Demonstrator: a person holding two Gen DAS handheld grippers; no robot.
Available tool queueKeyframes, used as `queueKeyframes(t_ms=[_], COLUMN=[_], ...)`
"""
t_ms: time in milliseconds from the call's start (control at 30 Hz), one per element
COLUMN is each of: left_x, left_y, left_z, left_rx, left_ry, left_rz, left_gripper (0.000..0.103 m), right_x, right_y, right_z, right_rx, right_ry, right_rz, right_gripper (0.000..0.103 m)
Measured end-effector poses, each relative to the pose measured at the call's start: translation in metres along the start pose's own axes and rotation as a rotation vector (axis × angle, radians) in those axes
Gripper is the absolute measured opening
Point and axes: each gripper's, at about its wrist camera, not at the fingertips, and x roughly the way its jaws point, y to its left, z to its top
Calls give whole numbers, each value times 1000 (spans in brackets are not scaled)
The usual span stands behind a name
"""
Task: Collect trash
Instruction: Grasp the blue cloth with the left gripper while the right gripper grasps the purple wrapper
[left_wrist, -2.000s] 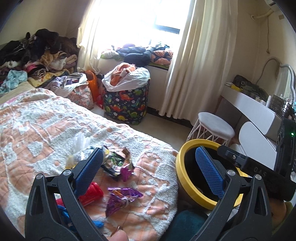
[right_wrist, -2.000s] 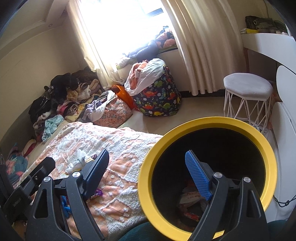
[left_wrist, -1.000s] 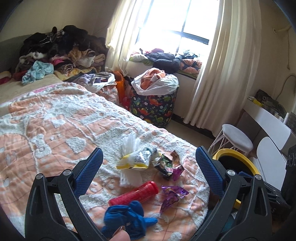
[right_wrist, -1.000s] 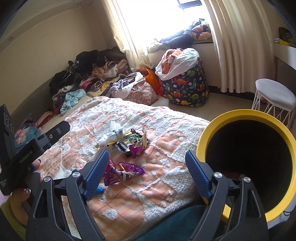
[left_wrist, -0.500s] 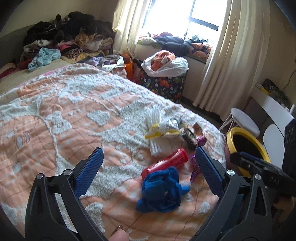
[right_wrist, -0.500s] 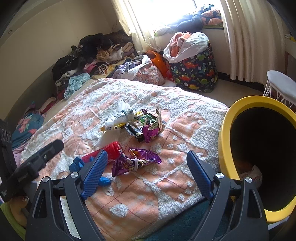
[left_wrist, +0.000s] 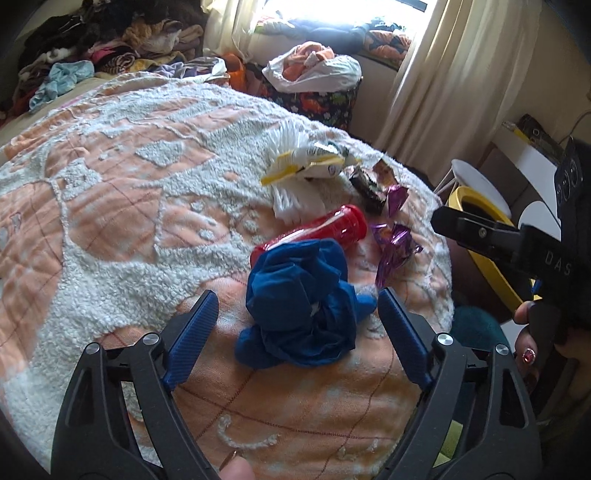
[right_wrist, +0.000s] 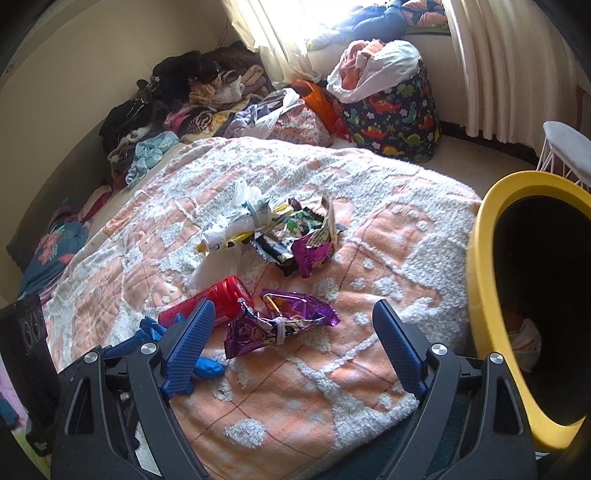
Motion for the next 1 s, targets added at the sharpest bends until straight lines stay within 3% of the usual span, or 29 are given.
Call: queueKeyframes(t_ms=[367,600,767,933,1000], left_x=[13,14,11,5,3], left_y=[0,0,2,6,7], left_z=[-2,-4,-4,-4,-5], left_rx=[1,2,-14,-38,-44], left_ry=[52,60,62,69,72], left_rz=[8,8,-2,-24,-32], left_gripper=[57,48,42,29,26], right_x=[49,50,44,37,35], right_y=[5,-8,-18,-22,-22], right_z=[0,-3,-5,-9,-10], right_rx=[10,60,102,125,131], right_ry=[133,144,153,162,163], right_rz=[7,12,28,42,43], right_gripper=[83,64,62,59,46])
